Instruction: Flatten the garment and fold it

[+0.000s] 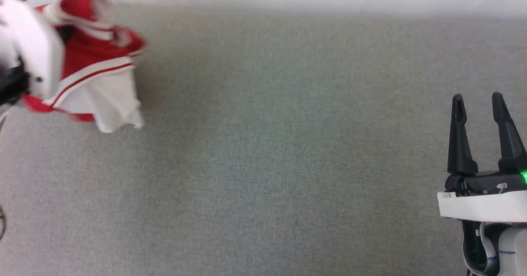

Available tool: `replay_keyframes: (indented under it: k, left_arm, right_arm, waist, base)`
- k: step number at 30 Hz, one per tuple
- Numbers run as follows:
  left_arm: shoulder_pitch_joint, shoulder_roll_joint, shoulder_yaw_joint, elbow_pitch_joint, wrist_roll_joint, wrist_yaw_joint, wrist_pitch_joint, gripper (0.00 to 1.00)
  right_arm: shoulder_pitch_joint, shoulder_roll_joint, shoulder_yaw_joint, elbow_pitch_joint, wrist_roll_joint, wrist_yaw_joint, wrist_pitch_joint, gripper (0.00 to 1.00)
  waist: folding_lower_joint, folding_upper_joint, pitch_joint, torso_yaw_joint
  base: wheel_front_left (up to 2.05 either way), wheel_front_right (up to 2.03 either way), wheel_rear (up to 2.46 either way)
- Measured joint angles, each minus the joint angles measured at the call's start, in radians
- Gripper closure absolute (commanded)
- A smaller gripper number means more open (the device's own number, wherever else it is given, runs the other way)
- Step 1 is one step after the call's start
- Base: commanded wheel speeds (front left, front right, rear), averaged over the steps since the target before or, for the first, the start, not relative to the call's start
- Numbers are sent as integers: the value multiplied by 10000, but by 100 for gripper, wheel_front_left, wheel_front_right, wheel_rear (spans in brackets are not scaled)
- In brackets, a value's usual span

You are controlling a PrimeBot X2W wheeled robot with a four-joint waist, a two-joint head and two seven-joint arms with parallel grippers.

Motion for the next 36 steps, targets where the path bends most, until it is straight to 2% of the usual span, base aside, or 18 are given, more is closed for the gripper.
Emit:
replay_keyframes:
  k: [5,11,18,25,30,36]
  left_arm:
    - [-583,-307,-1047,-1271,-326,0,-286,100]
    - [-1113,-949,-2487,-2165,-531,-2,-679,100]
    - [-1711,-1979,-4103,-2111,-815,-2,-1365,100]
    - [-1894,-3221,-5935,-1430,-1216,-2,-1900,100]
    - [-1453,-3827,-6571,-890,-1496,-2,-1659,100]
    - [530,-4385,-6642,-1058,-564,-2,-38,100]
  right_arm:
    - [142,4,12,42,148,0,0,0]
    - [159,0,98,82,263,0,0,0]
    - [151,-4,84,94,374,0,-2,0]
    - [151,-10,59,96,610,0,-2,0]
    - [144,-8,54,96,715,0,-2,0]
    - [36,-8,92,138,779,0,-2,0]
  waist:
    - [-2,0,-560,-301]
    - [0,0,-881,-1091]
    - [1,0,-926,-2376]
    - [2,0,-776,-3652]
    - [2,0,-530,-4324]
    - [3,0,-89,-4630]
  base:
    - [0,0,0]
    - [0,0,0]
    - [0,0,0]
    - [0,0,0]
    - [0,0,0]
    - [0,0,0]
